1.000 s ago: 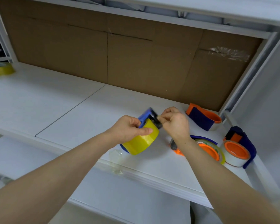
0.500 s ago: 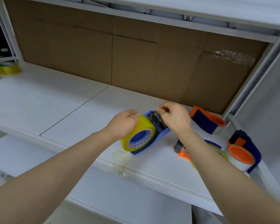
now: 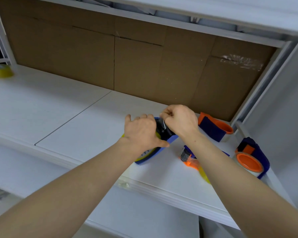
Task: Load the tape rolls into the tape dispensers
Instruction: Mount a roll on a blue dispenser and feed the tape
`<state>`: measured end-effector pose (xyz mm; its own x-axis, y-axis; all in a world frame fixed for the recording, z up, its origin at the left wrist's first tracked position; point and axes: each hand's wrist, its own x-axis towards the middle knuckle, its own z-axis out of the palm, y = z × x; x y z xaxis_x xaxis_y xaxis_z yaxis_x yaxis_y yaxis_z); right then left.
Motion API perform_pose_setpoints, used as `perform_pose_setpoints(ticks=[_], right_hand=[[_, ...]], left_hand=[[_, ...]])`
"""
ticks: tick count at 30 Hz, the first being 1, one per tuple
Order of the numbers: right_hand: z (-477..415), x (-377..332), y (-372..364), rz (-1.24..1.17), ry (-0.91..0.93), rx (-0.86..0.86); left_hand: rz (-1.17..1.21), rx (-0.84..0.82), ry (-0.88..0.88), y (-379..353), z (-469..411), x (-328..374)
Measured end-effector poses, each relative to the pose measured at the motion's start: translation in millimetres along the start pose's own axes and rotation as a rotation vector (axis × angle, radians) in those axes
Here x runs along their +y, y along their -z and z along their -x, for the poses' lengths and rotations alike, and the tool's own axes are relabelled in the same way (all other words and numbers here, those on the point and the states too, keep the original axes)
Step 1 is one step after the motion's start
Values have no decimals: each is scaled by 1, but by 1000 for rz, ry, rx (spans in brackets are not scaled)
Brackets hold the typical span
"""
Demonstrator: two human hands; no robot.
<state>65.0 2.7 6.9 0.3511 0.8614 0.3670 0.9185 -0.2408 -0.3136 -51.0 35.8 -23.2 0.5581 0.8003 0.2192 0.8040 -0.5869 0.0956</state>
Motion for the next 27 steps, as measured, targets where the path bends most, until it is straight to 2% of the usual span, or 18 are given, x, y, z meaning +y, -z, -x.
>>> perform_pose_setpoints(ticks=[7,13,17,23,27], right_hand=[[0,10,14,48,-33,-64],[-6,30,30,-12,-127,-24],[-11,44,35,-118,-175,-50],[-18,51,28,-418,-284,-47],[-20,50,23,-505,-362,-62]], left_hand=[[56,-9,-23,3,-3,2],[48,-5,-31,2,-4,-3],[33,-1,-51,-1,-4,-5],[77,28,-36,-1,-2,-12],[100,57,-24,-2,-1,-13]])
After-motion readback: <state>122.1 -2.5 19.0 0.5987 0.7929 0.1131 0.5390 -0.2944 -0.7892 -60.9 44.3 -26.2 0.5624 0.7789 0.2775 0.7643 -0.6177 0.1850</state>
